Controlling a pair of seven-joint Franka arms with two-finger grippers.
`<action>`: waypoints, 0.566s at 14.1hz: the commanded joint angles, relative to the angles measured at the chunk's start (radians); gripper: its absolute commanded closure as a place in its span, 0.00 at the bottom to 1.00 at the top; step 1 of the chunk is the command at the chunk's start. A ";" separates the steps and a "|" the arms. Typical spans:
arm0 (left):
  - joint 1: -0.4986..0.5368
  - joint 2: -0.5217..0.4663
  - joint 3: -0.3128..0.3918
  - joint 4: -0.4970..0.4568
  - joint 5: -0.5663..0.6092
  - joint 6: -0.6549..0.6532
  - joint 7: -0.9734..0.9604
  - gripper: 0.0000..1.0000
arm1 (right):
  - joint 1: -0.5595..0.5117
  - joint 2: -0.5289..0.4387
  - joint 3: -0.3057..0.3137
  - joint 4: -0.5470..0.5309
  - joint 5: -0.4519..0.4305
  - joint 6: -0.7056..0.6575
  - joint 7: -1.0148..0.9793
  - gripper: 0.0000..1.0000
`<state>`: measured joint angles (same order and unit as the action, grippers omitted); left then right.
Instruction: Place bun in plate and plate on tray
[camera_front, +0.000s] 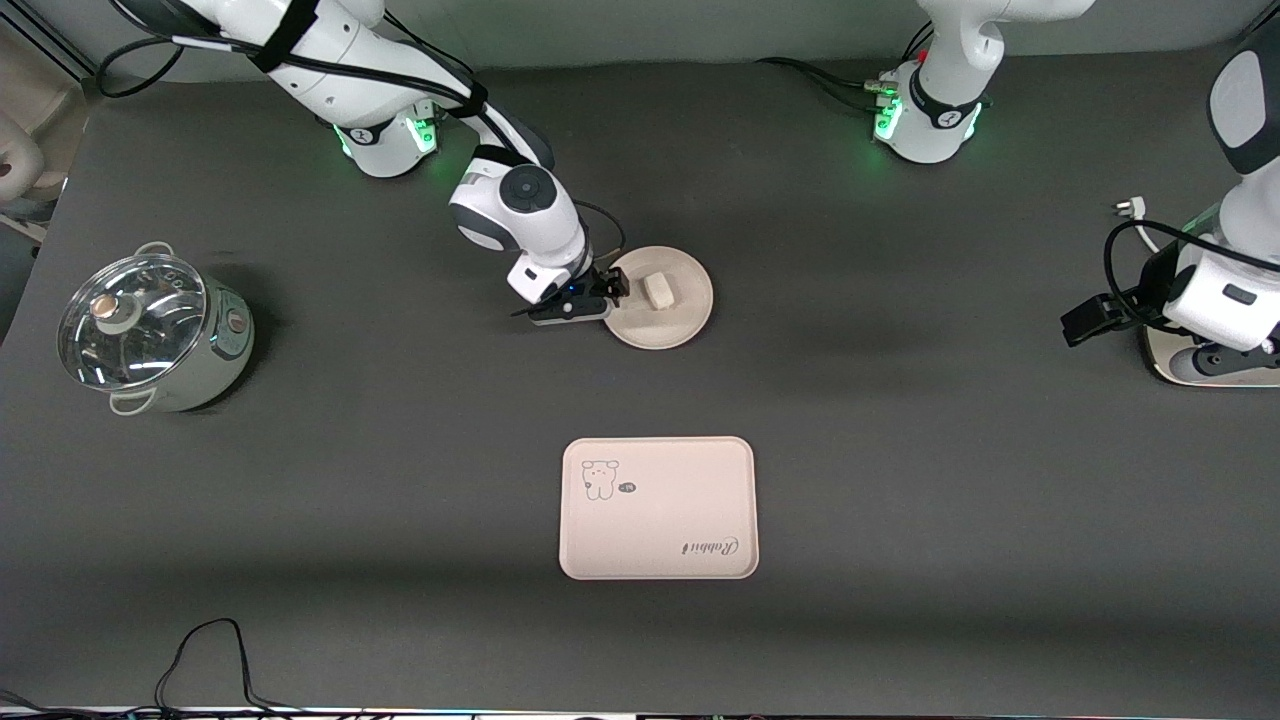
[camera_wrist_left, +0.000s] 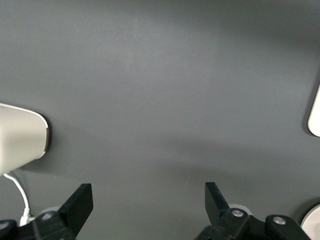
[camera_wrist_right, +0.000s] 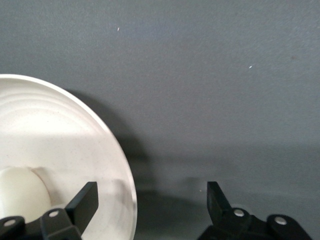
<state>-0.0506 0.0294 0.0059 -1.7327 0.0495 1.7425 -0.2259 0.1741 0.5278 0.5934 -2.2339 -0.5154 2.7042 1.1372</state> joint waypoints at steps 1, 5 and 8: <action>0.078 0.007 -0.087 0.041 0.010 -0.040 0.036 0.00 | 0.001 0.017 0.008 0.022 -0.040 0.005 0.044 0.31; 0.075 0.015 -0.084 0.056 0.016 -0.040 0.051 0.00 | -0.001 0.017 0.012 0.023 -0.040 0.005 0.045 0.83; 0.002 0.012 0.001 0.064 0.015 -0.040 0.082 0.00 | -0.001 0.017 0.012 0.037 -0.038 0.005 0.047 1.00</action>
<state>0.0046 0.0309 -0.0555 -1.7058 0.0557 1.7293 -0.1754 0.1738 0.5322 0.6017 -2.2184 -0.5164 2.7093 1.1388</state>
